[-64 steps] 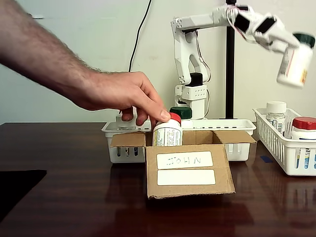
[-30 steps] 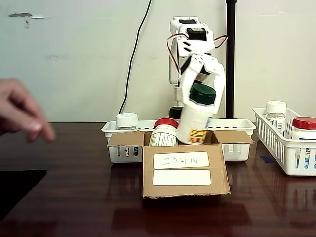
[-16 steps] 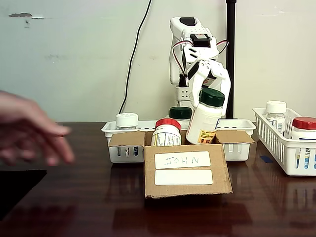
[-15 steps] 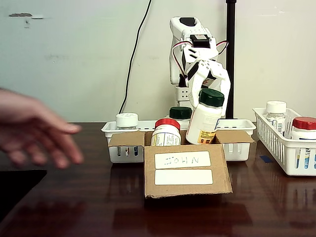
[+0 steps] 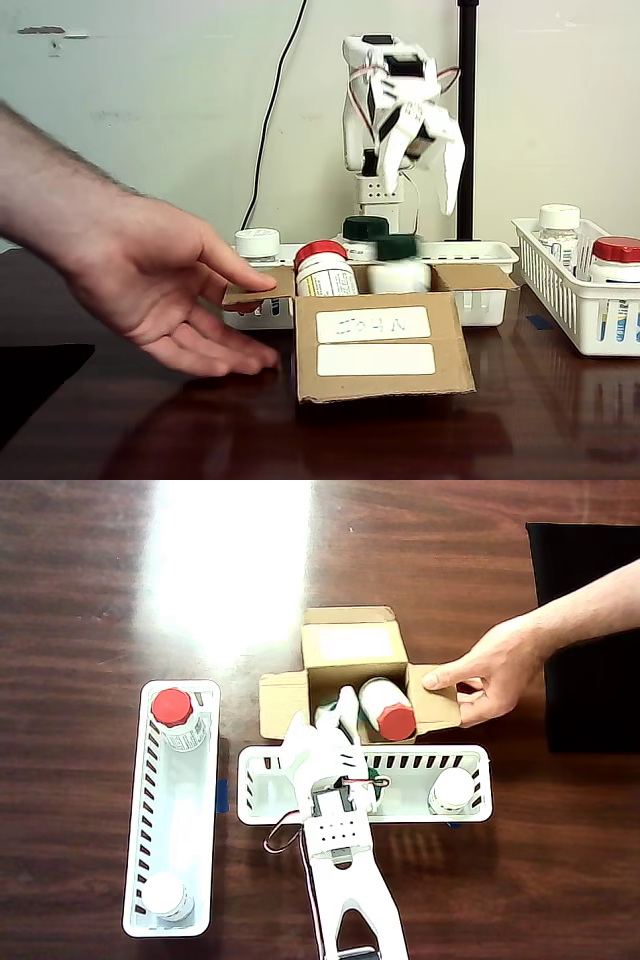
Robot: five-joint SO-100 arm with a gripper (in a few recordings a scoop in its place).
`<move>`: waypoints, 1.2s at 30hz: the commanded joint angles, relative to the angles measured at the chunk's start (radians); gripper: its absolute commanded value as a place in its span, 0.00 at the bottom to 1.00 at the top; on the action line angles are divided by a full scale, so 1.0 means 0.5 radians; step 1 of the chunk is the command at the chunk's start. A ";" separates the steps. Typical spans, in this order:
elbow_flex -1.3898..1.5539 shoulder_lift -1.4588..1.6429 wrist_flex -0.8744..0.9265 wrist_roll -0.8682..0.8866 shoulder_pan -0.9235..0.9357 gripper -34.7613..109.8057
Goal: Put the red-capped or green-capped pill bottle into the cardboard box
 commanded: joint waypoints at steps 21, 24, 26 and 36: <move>-0.433 1.154 1.721 0.196 -0.135 0.25; -0.166 1.356 1.684 0.261 -0.110 0.25; 0.043 1.516 1.629 0.325 -0.061 0.25; 1.080 2.279 1.307 0.497 0.046 0.25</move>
